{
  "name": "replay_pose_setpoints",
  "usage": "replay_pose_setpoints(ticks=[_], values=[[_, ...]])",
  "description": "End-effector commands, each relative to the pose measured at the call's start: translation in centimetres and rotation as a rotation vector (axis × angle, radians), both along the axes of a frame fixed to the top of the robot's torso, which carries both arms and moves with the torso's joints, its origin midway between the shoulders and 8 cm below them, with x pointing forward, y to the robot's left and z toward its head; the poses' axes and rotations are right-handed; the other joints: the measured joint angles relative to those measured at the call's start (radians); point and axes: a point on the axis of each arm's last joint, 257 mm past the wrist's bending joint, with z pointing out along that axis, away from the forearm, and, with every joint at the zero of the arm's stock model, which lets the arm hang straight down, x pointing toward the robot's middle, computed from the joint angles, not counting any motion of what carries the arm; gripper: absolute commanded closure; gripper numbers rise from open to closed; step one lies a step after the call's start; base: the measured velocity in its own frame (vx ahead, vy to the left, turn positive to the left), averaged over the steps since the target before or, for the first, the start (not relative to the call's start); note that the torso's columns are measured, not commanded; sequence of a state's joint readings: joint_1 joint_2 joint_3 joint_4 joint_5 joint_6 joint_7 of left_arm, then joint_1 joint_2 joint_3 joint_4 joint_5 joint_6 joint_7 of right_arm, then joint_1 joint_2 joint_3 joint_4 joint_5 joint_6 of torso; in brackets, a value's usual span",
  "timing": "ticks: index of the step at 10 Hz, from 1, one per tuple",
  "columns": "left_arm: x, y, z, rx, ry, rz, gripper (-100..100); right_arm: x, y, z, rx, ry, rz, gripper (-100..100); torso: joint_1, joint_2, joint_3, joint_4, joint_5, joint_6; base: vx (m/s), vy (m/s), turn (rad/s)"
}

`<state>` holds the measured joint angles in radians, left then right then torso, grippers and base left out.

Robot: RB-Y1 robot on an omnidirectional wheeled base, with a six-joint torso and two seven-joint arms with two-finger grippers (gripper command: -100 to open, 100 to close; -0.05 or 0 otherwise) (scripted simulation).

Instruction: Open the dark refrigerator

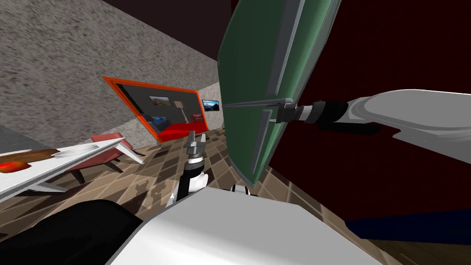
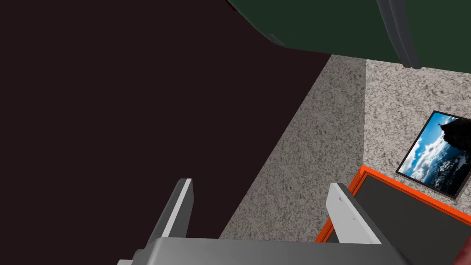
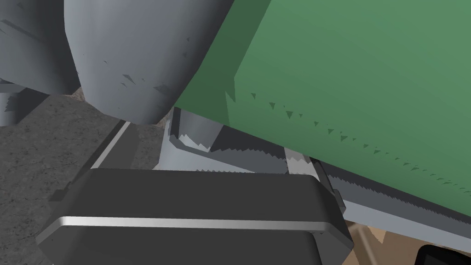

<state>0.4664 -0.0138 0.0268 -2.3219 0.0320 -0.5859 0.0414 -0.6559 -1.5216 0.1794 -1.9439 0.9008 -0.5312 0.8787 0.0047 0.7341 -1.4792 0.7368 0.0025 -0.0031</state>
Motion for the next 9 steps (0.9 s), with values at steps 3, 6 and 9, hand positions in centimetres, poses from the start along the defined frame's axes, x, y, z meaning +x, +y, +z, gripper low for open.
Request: replay_pose_setpoints(ticks=[3,6,9], values=[[0.0,0.0,0.0,0.0,0.0,0.0,0,-0.2,0.5,0.0,0.004,-0.003,0.01,100,-0.004,-0.003,-0.001,0.0,-0.002,0.004,0.028,-0.006,-0.15],[0.0,0.0,0.0,0.0,0.0,0.001,0,-3.2,3.8,0.1,0.005,-0.003,0.101,100,-0.008,0.001,0.001,-0.001,-0.004,0.004,0.139,-0.003,-0.293],[0.0,0.0,0.0,0.0,0.0,0.0,0,-6.4,6.7,-0.1,0.003,-0.002,0.191,100,-0.011,0.005,0.005,-0.001,-0.006,0.006,0.129,0.013,-0.303]])
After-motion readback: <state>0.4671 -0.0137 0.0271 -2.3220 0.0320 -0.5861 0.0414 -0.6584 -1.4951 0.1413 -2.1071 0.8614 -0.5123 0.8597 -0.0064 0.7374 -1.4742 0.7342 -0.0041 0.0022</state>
